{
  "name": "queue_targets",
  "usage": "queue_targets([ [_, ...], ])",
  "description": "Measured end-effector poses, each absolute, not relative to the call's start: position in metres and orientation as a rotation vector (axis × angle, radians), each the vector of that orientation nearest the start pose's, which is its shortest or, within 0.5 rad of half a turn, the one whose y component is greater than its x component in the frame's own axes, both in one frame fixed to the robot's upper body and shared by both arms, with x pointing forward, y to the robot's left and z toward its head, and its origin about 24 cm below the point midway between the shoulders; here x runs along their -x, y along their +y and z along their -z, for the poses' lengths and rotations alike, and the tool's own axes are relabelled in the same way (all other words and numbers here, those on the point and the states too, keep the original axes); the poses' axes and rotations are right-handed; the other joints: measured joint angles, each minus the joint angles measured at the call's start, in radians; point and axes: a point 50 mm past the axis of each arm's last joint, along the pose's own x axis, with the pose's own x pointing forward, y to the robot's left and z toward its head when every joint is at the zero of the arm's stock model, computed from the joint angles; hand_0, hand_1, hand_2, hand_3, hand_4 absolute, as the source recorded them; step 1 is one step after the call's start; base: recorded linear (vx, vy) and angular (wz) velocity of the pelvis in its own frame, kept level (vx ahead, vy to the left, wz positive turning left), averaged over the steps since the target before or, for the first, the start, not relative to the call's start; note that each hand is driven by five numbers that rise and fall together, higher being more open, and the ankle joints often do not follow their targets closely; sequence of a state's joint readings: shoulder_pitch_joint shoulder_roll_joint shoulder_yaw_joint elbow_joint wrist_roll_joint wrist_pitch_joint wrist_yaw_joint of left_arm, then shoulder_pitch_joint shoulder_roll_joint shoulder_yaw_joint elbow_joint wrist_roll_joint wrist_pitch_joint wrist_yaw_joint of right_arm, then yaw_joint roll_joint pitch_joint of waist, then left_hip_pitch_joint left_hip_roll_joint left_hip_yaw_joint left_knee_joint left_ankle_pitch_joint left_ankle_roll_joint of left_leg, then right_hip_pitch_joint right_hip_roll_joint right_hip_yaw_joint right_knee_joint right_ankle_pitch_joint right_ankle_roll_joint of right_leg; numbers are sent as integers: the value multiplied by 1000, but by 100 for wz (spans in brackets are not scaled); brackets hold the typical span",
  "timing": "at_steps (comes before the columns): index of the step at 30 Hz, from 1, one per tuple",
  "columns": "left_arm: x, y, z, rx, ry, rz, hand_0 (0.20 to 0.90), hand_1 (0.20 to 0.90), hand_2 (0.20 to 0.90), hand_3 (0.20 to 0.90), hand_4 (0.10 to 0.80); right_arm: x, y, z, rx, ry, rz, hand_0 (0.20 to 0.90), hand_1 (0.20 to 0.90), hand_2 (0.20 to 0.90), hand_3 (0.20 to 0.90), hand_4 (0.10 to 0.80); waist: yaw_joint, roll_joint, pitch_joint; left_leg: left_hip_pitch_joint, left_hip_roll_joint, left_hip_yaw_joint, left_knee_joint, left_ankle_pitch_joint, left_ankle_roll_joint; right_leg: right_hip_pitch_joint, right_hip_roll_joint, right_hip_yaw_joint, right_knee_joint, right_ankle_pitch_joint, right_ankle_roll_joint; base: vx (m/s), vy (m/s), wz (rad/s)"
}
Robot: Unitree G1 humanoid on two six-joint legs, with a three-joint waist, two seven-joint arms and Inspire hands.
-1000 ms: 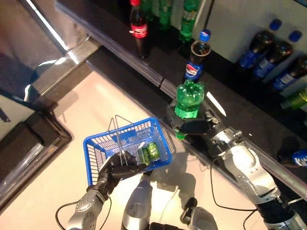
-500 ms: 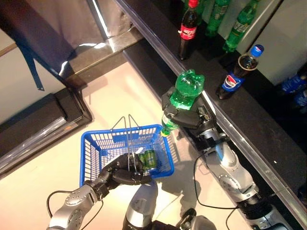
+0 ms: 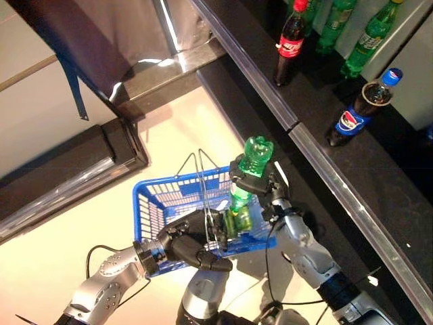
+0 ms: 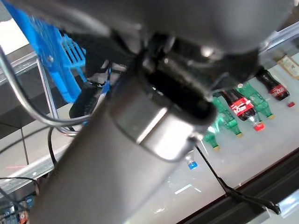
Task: Pick up the drink and place into the basket.
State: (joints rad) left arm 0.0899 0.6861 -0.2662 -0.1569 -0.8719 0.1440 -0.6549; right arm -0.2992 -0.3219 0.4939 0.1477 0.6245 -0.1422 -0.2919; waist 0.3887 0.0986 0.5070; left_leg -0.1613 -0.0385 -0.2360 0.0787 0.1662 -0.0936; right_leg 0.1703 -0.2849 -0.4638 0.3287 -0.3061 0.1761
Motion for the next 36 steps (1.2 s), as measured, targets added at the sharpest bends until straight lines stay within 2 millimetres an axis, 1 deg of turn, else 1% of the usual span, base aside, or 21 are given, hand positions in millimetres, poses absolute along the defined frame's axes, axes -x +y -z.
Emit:
queue_targets([
  [4, -206, 171, -56, 321, 216, 965, 300, 300, 300, 200, 100, -292, -108, -56, -218, 11, -128, 300, 300, 300, 200, 100, 0, 8, 1, -19, -2, -6, 4, 1, -2, -22, -5, -2, 22, -11, 0, -10, -12, 3],
  [7, -205, 169, -57, 325, 207, 975, 300, 300, 300, 200, 100, -294, -114, -44, -185, 44, -81, 300, 300, 300, 200, 100, -3, 21, -1, -31, -6, -20, 10, 2, -4, -26, -7, -22, 33, -17, 3, -3, -18, 13],
  [9, -205, 169, -58, 325, 203, 981, 300, 300, 300, 200, 100, -296, -115, -39, -167, 64, -63, 300, 300, 300, 200, 100, 2, 22, -1, -34, -5, -22, 10, 4, -6, -29, -8, -22, 37, -19, 4, 1, -4, 6],
  [10, -205, 169, -58, 325, 203, 983, 300, 300, 300, 200, 100, -299, -116, -32, -158, 92, -45, 300, 300, 300, 200, 100, 7, 22, -1, -34, -5, -22, 10, 4, -7, -30, -8, -22, 37, -21, 2, 0, 0, 0],
  [13, -205, 168, -58, 326, 203, 985, 300, 300, 300, 200, 100, -299, -119, -22, -145, 131, -22, 300, 300, 300, 200, 100, 18, 23, -1, -35, -6, -22, 10, 5, -8, -31, -7, -23, 38, -24, -1, 0, 0, 0],
  [19, -204, 167, -57, 329, 206, 1003, 300, 300, 300, 200, 100, -292, -104, -6, -141, 196, -54, 300, 300, 300, 200, 100, 20, 27, 1, -39, -6, -23, 9, 5, -8, -37, -7, -23, 39, -26, -2, -12, -4, 0],
  [23, -201, 160, -53, 340, 221, 1028, 300, 300, 300, 200, 100, -288, -102, 2, -125, 224, -66, 300, 300, 300, 200, 100, 20, 43, 2, -60, -5, -27, 10, 7, -11, -62, -8, -23, 55, -28, -3, 0, 0, 0],
  [26, -201, 160, -54, 338, 220, 1030, 300, 300, 300, 200, 100, -288, -101, 10, -121, 259, -54, 300, 300, 300, 200, 100, 30, 44, 2, -67, -5, -31, 10, 9, -13, -71, -8, -23, 61, -31, -3, -15, -13, 2],
  [31, -204, 160, -56, 329, 210, 1035, 300, 300, 300, 200, 100, -288, -102, 12, -122, 272, -44, 300, 300, 300, 200, 100, 50, 45, 2, -68, -8, -37, 10, 10, -14, -72, -12, -26, 71, -39, -1, -2, -5, 3],
  [36, -204, 159, -56, 329, 210, 1038, 300, 300, 300, 200, 100, -296, -97, 2, -120, 239, -62, 300, 300, 300, 200, 100, 50, 45, 3, -85, -9, -42, 10, 12, -15, -87, -11, -28, 74, -39, -1, -1, -2, 1],
])
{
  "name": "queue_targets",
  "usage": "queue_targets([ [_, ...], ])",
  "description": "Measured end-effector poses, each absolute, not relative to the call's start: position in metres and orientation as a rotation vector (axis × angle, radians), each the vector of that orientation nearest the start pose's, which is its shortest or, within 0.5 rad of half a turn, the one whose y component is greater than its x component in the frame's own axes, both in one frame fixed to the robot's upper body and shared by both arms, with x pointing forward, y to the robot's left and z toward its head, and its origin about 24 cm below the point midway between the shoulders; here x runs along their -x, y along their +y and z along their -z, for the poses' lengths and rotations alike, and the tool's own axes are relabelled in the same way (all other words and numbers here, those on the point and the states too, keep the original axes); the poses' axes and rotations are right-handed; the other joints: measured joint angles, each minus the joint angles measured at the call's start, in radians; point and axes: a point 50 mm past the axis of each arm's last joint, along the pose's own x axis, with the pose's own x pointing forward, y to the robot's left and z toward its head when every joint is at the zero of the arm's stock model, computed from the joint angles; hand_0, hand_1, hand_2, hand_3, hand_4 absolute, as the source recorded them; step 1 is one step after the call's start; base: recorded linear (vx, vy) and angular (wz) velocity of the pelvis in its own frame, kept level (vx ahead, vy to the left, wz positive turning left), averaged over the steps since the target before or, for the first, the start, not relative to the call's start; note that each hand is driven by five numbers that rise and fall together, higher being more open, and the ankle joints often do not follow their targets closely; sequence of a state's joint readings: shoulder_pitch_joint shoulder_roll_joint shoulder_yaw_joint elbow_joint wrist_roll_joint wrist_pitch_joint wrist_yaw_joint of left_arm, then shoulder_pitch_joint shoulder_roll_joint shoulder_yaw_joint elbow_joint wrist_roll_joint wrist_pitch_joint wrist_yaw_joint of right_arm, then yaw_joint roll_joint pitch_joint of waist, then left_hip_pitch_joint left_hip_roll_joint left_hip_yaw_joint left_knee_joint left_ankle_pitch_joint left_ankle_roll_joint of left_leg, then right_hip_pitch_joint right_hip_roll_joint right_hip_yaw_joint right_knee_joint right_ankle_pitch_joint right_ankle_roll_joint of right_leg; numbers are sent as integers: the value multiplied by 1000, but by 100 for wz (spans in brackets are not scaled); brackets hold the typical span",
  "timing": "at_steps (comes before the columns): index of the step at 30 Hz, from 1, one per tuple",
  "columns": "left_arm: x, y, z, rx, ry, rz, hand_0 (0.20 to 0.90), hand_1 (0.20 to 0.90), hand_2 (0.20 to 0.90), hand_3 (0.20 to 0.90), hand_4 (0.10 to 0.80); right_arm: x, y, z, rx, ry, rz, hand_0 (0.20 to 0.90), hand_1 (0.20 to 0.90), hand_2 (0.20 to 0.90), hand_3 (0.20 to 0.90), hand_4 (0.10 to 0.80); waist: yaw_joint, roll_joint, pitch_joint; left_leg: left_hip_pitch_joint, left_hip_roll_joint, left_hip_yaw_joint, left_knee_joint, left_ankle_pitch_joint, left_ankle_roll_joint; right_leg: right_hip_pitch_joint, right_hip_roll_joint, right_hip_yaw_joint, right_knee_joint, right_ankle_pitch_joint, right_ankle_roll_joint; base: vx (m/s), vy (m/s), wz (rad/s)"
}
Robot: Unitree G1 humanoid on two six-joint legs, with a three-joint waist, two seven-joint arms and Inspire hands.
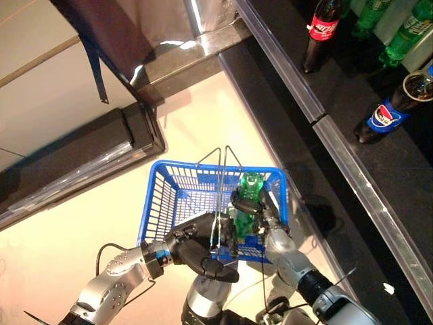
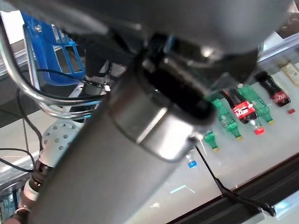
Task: Pick up the drink and place into the basket.
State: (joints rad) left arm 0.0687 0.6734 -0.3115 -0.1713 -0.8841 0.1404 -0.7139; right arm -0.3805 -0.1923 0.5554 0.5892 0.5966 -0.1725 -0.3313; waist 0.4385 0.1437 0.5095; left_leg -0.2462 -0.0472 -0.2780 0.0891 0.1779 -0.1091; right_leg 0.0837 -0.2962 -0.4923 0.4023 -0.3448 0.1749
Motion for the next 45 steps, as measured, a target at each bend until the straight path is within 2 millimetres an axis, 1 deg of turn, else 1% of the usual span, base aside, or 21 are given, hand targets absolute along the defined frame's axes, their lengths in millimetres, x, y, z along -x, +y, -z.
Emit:
queue_targets([
  [5, -204, 158, -56, 327, 209, 1042, 300, 300, 300, 200, 100, -303, -94, 1, -73, 252, -73, 300, 300, 300, 200, 100, 3, 0, 0, -2, -4, -5, 0, 1, 0, 2, -1, -12, -2, 1, 1, -2, -7, 2],
  [7, -206, 158, -57, 322, 205, 1045, 300, 300, 300, 200, 100, -305, -95, 5, 7, 273, -83, 300, 300, 300, 200, 100, 6, 0, 0, -3, -3, -7, 0, 1, 0, 3, -1, -16, -2, 0, 1, 8, -16, 4],
  [8, -207, 156, -59, 319, 201, 1053, 300, 300, 300, 200, 100, -307, -98, 10, 77, 305, -81, 300, 300, 300, 200, 100, 11, 0, 0, -4, -4, -8, 0, 1, 0, 3, -1, -16, -2, 0, 1, 0, 0, 0],
  [10, -208, 154, -59, 314, 202, 1065, 300, 300, 300, 200, 100, -307, -102, 16, 130, 352, -70, 300, 300, 300, 200, 100, 19, 0, 0, -5, -4, -9, 0, 1, 0, 2, -1, -18, -2, -1, 0, 7, -18, 1],
  [12, -206, 153, -54, 299, 233, 1070, 300, 300, 300, 200, 100, -310, -101, 20, 189, 395, -71, 300, 300, 300, 200, 100, 21, 0, 0, -5, -5, -10, 0, 1, 0, 2, 0, -18, -2, -1, 0, 11, -40, 1],
  [14, -205, 152, -50, 291, 254, 1073, 300, 300, 300, 200, 100, -315, -99, 21, 257, 425, -74, 300, 300, 300, 200, 100, 24, 0, 0, -5, -4, -10, 1, 1, 0, 2, 0, -19, -2, -1, 0, 4, -16, 1],
  [16, -204, 149, -47, 289, 280, 1081, 300, 300, 300, 200, 100, -319, -98, 21, 364, 442, -90, 300, 300, 300, 200, 100, 26, 0, 0, -8, -4, -12, 1, 1, 0, 2, 0, -21, -1, -1, 0, -4, -7, 2],
  [21, -207, 144, -45, 262, 296, 1086, 300, 300, 300, 200, 100, -323, -98, 20, 567, 440, -119, 300, 300, 300, 200, 100, 27, 0, 0, -24, -9, -21, 15, 1, 0, -4, -1, -25, 2, -1, -1, -5, 0, 5],
  [26, -209, 140, -46, 264, 288, 1090, 300, 300, 300, 200, 100, -326, -95, 17, 620, 428, -126, 300, 300, 300, 200, 100, 24, 0, 0, -40, -8, -20, 21, 1, 0, -26, -2, -22, 16, -2, -2, 0, 0, 0],
  [29, -211, 137, -46, 271, 281, 1078, 300, 300, 300, 200, 100, -328, -96, 17, 661, 426, -124, 300, 300, 300, 200, 100, 25, 0, 0, -57, -10, -22, 30, 1, 0, -42, -3, -22, 26, -3, -3, 0, 0, 0],
  [30, -211, 137, -47, 269, 280, 1076, 300, 300, 300, 200, 100, -328, -96, 17, 671, 425, -127, 676, 676, 676, 639, 539, 25, 0, 0, -57, -10, -22, 31, 1, 0, -42, -3, -22, 27, -3, -3, 0, 0, 0],
  [31, -212, 137, -47, 267, 278, 1074, 300, 300, 300, 200, 100, -328, -96, 17, 677, 423, -128, 900, 900, 900, 900, 800, 25, 0, 0, -58, -10, -22, 32, 1, 0, -42, -4, -22, 28, -3, -3, 0, 0, 0],
  [36, -215, 136, -50, 259, 267, 1077, 300, 300, 300, 200, 100, -328, -98, 16, 684, 418, -125, 900, 900, 900, 900, 800, 25, 0, 0, -62, -8, -23, 34, 2, 0, -48, -4, -22, 31, -3, -4, 0, 0, 0],
  [37, -216, 136, -50, 257, 265, 1074, 300, 300, 300, 200, 100, -330, -100, 14, 691, 408, -124, 900, 900, 900, 900, 800, 24, 0, 0, -71, -3, -24, 34, 3, -1, -56, -4, -21, 32, -3, -4, 0, 0, 0],
  [40, -216, 136, -50, 255, 266, 1065, 300, 300, 300, 200, 100, -331, -104, 11, 705, 390, -123, 900, 900, 900, 900, 800, 24, -1, 1, -88, -2, -26, 35, 5, -1, -72, -2, -21, 35, -3, -4, 0, 0, 0],
  [44, -217, 137, -51, 254, 261, 1062, 300, 300, 300, 200, 100, -328, -107, 0, 710, 312, -143, 900, 900, 900, 900, 800, 21, -16, 11, -89, -1, -22, 35, 6, 0, -73, 0, -21, 31, 0, 2, -33, -18, -2],
  [45, -218, 138, -52, 251, 256, 1056, 300, 300, 300, 200, 100, -327, -106, -10, 697, 255, -149, 900, 900, 900, 900, 800, 15, -25, 17, -90, 0, -17, 35, 7, 0, -75, 0, -20, 30, 0, 2, -53, -7, -5],
])
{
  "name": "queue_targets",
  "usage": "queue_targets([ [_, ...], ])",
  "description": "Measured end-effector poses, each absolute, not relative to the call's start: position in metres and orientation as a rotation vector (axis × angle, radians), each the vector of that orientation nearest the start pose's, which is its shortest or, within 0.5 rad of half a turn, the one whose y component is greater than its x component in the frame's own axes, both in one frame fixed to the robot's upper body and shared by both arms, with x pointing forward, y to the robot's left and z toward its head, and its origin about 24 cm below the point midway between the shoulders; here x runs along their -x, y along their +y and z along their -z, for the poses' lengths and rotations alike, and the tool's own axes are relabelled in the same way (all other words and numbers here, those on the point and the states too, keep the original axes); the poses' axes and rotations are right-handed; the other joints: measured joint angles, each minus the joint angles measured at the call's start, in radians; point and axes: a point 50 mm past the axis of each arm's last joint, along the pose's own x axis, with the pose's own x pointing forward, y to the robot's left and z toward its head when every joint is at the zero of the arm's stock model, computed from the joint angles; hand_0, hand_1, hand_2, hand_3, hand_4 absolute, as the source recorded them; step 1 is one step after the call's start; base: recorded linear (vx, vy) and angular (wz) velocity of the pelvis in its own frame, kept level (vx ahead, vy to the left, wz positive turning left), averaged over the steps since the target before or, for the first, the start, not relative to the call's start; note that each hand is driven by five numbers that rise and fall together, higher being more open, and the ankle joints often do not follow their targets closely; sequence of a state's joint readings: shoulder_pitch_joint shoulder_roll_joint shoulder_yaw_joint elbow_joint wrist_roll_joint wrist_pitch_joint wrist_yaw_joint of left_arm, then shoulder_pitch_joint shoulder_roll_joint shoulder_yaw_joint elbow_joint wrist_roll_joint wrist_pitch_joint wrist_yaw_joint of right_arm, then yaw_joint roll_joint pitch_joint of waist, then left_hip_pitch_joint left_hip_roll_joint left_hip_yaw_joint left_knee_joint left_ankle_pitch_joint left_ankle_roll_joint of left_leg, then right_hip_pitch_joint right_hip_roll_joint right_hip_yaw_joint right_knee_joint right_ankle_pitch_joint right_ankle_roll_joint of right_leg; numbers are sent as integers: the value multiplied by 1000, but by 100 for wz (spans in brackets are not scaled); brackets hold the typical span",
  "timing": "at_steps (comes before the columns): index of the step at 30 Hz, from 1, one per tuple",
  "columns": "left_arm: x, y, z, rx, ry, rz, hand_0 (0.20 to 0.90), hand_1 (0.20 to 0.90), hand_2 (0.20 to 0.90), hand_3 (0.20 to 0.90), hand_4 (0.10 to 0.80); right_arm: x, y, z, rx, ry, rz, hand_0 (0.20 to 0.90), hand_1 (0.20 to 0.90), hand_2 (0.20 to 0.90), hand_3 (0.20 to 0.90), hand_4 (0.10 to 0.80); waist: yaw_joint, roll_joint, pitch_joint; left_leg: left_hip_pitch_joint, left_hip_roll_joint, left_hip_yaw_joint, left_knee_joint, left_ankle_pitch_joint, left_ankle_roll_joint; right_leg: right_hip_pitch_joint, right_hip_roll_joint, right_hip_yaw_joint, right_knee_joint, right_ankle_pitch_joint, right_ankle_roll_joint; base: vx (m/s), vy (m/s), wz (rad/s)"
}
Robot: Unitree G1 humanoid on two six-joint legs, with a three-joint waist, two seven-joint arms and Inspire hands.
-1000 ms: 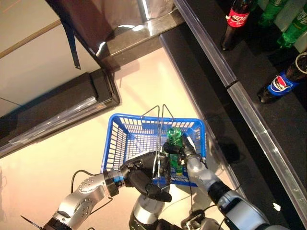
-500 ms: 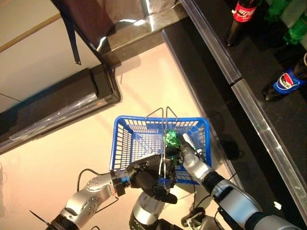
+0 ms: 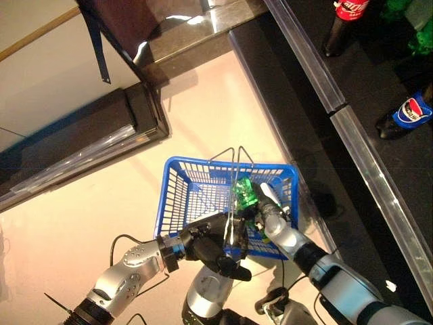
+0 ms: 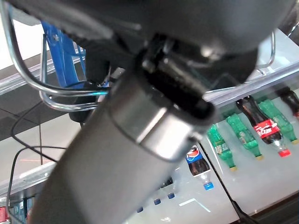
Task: Pick up the drink and place into the basket.
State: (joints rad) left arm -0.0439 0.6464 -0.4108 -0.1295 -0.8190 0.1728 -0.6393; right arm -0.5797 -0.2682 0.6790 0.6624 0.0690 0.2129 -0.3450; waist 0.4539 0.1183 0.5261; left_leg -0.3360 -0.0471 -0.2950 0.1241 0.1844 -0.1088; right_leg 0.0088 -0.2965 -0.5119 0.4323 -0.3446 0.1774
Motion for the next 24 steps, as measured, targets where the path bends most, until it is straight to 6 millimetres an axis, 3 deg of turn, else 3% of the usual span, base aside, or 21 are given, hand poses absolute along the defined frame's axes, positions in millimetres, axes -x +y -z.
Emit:
queue_targets([
  [6, -220, 148, -54, 243, 239, 1011, 300, 300, 300, 200, 100, -323, -105, -40, 643, 101, -144, 900, 900, 900, 900, 800, -41, -18, 9, -4, 12, 22, 0, 0, 0, -19, 8, 26, -1, 8, -3, -46, 11, -12],
  [13, -215, 171, -42, 261, 266, 868, 300, 300, 300, 200, 100, -295, -115, -66, 501, -73, -166, 900, 900, 900, 900, 800, -107, -42, 13, -2, 35, 54, 0, 0, 1, -30, 27, 63, -21, 31, -7, -38, -9, -17],
  [21, -210, 179, -36, 271, 276, 765, 300, 300, 300, 200, 100, -280, -134, -93, 357, -180, -168, 900, 900, 900, 900, 800, -158, -59, 13, 16, 71, 92, -9, -1, 2, -31, 58, 110, -55, 65, -14, -38, -9, -19],
  [24, -206, 189, -33, 252, 260, 704, 300, 300, 300, 200, 100, -265, -137, -97, 284, -207, -225, 900, 900, 900, 900, 800, -175, -62, 12, 32, 78, 109, -21, 2, 5, -29, 61, 132, -64, 72, -14, -15, -7, -15],
])
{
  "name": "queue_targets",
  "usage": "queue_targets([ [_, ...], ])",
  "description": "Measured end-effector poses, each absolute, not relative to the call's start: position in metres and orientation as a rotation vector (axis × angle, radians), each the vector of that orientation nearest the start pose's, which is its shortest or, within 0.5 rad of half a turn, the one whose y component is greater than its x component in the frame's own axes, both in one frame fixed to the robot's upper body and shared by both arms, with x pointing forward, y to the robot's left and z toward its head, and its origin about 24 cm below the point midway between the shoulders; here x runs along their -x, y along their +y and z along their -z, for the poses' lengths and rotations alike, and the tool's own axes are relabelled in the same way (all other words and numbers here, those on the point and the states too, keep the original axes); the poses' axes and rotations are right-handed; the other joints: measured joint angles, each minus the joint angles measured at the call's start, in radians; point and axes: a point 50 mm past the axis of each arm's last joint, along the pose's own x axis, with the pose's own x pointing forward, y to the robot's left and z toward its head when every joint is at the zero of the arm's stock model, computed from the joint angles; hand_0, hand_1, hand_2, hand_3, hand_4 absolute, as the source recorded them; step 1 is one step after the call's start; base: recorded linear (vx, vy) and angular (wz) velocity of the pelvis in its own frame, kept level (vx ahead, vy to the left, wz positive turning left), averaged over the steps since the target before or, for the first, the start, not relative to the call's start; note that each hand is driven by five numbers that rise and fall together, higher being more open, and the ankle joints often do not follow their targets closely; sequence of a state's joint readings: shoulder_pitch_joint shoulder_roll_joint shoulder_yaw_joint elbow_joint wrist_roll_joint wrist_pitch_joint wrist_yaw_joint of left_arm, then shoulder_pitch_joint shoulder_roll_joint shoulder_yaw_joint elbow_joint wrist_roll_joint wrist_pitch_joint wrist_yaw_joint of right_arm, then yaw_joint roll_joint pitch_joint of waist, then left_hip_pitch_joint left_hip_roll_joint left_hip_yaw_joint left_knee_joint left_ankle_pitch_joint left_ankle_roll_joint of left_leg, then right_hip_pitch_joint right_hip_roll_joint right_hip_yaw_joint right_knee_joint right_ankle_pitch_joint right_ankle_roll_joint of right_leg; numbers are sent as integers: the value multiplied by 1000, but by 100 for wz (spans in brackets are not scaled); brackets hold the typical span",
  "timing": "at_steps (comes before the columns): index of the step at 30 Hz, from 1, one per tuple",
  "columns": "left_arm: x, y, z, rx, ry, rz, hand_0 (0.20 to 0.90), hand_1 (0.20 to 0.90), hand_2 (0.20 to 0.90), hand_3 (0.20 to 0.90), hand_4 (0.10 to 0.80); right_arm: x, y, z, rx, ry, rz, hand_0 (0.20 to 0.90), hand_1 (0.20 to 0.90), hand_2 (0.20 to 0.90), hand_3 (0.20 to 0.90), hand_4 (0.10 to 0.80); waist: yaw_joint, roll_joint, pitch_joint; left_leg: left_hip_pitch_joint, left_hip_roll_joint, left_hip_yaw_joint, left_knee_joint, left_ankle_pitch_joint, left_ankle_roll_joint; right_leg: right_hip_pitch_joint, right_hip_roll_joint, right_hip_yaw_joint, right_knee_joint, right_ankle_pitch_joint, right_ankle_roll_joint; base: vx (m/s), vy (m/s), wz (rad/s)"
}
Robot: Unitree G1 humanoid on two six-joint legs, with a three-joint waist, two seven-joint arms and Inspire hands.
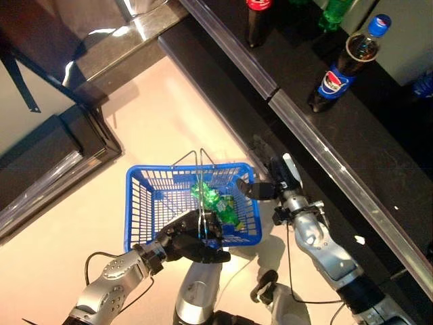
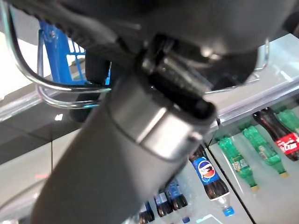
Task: Pick up the drink and place into the basket.
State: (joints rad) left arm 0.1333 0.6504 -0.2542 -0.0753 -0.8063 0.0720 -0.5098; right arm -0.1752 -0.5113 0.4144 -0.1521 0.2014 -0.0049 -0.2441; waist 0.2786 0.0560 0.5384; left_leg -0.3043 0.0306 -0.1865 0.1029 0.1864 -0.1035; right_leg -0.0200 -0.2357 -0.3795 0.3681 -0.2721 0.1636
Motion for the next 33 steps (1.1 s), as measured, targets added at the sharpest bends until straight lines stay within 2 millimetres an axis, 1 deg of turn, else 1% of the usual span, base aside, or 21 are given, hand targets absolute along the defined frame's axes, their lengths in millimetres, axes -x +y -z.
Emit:
queue_targets([
  [3, -205, 192, -29, 257, 260, 663, 300, 300, 300, 200, 100, -256, -142, -96, 256, -214, -224, 900, 900, 900, 900, 800, -13, -6, -3, 13, 5, 19, -7, -3, 4, 6, 1, 11, -13, 9, 1, -1, -3, -16],
  [6, -203, 197, -23, 264, 274, 600, 300, 300, 300, 200, 100, -249, -152, -93, 221, -196, -198, 900, 900, 900, 900, 800, -40, -24, -5, 35, 17, 40, -20, -1, 3, 25, 13, 33, -47, 30, 1, 19, -13, -24],
  [9, -197, 208, -5, 303, 286, 448, 300, 300, 300, 200, 100, -238, -164, -81, 165, -153, -153, 900, 900, 900, 900, 800, -71, -48, -14, 92, 31, 86, -51, -3, 7, 58, 19, 71, -88, 52, 3, 50, -23, -38],
  [10, -194, 215, 3, 302, 298, 378, 300, 300, 300, 200, 100, -234, -167, -74, 152, -129, -138, 900, 900, 900, 900, 800, -92, -62, -21, 112, 34, 96, -61, -5, 9, 73, 21, 84, -105, 57, 3, 43, -22, -35],
  [13, -182, 233, 28, 269, 355, 198, 300, 300, 300, 200, 100, -224, -174, -44, 118, -9, -121, 900, 900, 900, 900, 800, -136, -104, -64, 150, 52, 129, -93, -8, 9, 89, 31, 113, -142, 68, 0, 40, -10, -34],
  [14, -175, 242, 42, 224, 410, 129, 300, 300, 300, 200, 100, -222, -177, -25, 111, 69, -107, 900, 900, 900, 900, 800, -148, -120, -99, 156, 61, 147, -104, -9, 7, 90, 39, 126, -158, 78, -2, 18, 4, -41],
  [15, -172, 245, 47, 206, 436, 104, 300, 300, 300, 200, 100, -220, -180, -18, 103, 104, -95, 900, 900, 900, 900, 800, -153, -125, -108, 160, 63, 153, -107, -7, 4, 91, 42, 135, -166, 82, -3, 14, 7, -39],
  [17, -161, 252, 67, 187, 525, 11, 300, 300, 300, 200, 100, -213, -188, 9, 86, 223, -55, 900, 900, 900, 900, 800, -177, -135, -135, 179, 70, 174, -118, -7, 3, 107, 45, 144, -198, 97, -3, 11, 4, -31],
  [18, -154, 252, 80, 197, 580, -45, 300, 300, 300, 200, 100, -206, -193, 26, 74, 304, -22, 900, 900, 900, 900, 800, -186, -135, -157, 188, 73, 189, -123, -8, 3, 108, 45, 161, -211, 104, -3, 0, -10, -27],
  [19, -148, 253, 87, 201, 613, -76, 300, 300, 300, 200, 100, -204, -195, 34, 62, 342, -7, 900, 900, 900, 900, 800, -188, -135, -171, 191, 74, 196, -128, -8, 3, 110, 47, 167, -220, 109, -3, -2, -17, -33],
  [20, -140, 252, 98, 201, 669, -128, 300, 300, 300, 200, 100, -195, -196, 53, 44, 434, 22, 900, 900, 900, 900, 800, -205, -134, -189, 212, 79, 207, -141, -7, 3, 125, 49, 170, -238, 116, -2, -4, -26, -20],
  [21, -138, 253, 102, 207, 682, -144, 300, 300, 300, 200, 100, -192, -195, 59, 34, 459, 33, 900, 900, 900, 900, 800, -210, -135, -193, 221, 82, 210, -143, -8, 3, 131, 49, 171, -242, 118, -2, -9, -46, -28],
  [22, -130, 253, 112, 231, 726, -191, 300, 300, 300, 200, 100, -181, -194, 76, 4, 543, 60, 900, 900, 900, 900, 800, -226, -133, -221, 246, 89, 226, -162, -11, 7, 140, 51, 182, -255, 122, -4, -6, -63, -34],
  [24, -113, 250, 126, 296, 793, -303, 300, 300, 300, 200, 100, -169, -190, 96, -33, 648, 95, 900, 900, 900, 900, 800, -232, -126, -269, 279, 101, 260, -186, -13, 5, 141, 61, 221, -268, 127, -7, 9, -71, -48],
  [25, -106, 247, 134, 367, 818, -376, 300, 300, 300, 200, 100, -161, -191, 105, -32, 699, 107, 900, 900, 900, 900, 800, -240, -120, -292, 287, 104, 263, -186, -16, 2, 144, 63, 228, -272, 129, -9, 15, -91, -29],
  [27, -87, 240, 150, 540, 877, -599, 300, 300, 300, 200, 100, -139, -194, 129, -23, 839, 148, 900, 900, 900, 900, 800, -272, -109, -351, 299, 112, 265, -186, -20, -4, 158, 72, 233, -286, 131, -11, 20, -110, -17],
  [28, -78, 239, 156, 573, 911, -682, 300, 300, 300, 200, 100, -126, -196, 139, -15, 915, 167, 900, 900, 900, 900, 800, -276, -107, -370, 311, 120, 278, -186, -24, -9, 160, 80, 249, -287, 132, -15, 28, -112, -39],
  [29, -67, 242, 160, 580, 945, -756, 300, 300, 300, 200, 100, -113, -197, 149, -7, 990, 189, 900, 900, 900, 900, 800, -281, -102, -395, 322, 133, 295, -186, -29, -16, 161, 93, 265, -290, 133, -23, 27, -106, -50],
  [31, -50, 242, 164, 553, 1003, -831, 300, 300, 300, 200, 100, -81, -207, 161, 2, 1122, 249, 900, 900, 900, 900, 800, -286, -97, -430, 350, 160, 318, -186, -39, -28, 161, 117, 304, -294, 133, -36, 44, -84, -61],
  [32, -44, 242, 165, 538, 1019, -846, 300, 300, 300, 200, 100, -67, -214, 164, -11, 1161, 283, 900, 900, 900, 900, 800, -287, -100, -438, 367, 168, 310, -186, -47, -38, 160, 126, 330, -294, 134, -42, 59, -41, -80],
  [33, -36, 241, 166, 528, 1038, -858, 300, 300, 300, 200, 100, -58, -220, 166, -24, 1194, 310, 900, 900, 900, 900, 800, -280, -97, -443, 387, 167, 285, -186, -63, -41, 157, 129, 360, -293, 135, -51, 50, -8, -94],
])
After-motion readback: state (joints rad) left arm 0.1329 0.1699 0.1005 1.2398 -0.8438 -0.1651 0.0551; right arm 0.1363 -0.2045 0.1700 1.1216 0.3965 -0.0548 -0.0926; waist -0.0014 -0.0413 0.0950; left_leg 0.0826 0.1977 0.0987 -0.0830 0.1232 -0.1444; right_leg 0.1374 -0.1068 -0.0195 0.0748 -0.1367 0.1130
